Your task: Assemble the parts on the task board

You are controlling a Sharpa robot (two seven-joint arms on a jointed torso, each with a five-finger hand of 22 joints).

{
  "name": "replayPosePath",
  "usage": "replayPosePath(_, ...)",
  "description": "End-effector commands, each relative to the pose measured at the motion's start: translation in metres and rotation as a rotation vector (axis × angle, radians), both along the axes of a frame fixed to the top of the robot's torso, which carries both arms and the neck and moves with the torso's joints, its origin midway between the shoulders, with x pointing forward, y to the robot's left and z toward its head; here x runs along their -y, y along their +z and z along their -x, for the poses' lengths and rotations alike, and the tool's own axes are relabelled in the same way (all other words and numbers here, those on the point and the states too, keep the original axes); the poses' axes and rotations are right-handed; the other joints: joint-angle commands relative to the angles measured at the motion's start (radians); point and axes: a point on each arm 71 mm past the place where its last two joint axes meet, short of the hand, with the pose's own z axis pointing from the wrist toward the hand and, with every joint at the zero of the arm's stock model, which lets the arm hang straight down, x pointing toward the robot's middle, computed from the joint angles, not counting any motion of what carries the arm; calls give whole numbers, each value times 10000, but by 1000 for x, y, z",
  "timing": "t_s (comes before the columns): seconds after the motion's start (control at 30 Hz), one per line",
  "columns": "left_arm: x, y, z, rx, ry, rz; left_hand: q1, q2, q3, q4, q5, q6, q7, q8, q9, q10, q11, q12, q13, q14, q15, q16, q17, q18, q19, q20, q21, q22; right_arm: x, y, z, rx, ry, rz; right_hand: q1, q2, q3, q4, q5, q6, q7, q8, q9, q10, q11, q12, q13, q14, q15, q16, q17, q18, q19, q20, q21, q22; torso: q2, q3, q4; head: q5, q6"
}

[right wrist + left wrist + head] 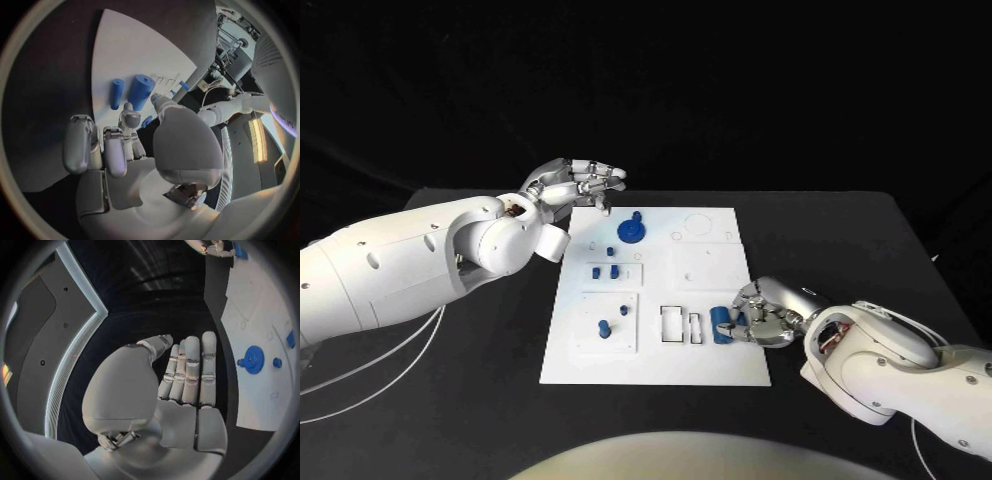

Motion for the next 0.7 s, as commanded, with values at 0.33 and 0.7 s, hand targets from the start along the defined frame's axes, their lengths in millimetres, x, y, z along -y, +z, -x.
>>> replayPosePath(0.33,3,1,1,38,-217,91,-112,18,1,-40,-9,26,66,-28,13,-63,-33,-64,-3,-45,1,-58,-8,146,8,40,-44,-13,-12,-7,-1,62,495,608,70,280,-523,9,-66,22,-103,169,157,665,-21,1365,1582,793,-78,145,1409,-136,131,-18,177,1594,18,7,-13,-2,-38)
replayPosePath(0.7,3,1,2,23,-248,95,-112,18,1,-40,-9,26,66,-28,13,-63,-33,-64,-3,-45,1,-58,-8,146,8,40,-44,-13,-17,-15,-5,52,541,951,466,524,-596,-27,169,135,-162,315,270,821,-74,1721,2024,831,-117,212,1622,-162,185,-49,309,1677,17,-2,7,14,-69)
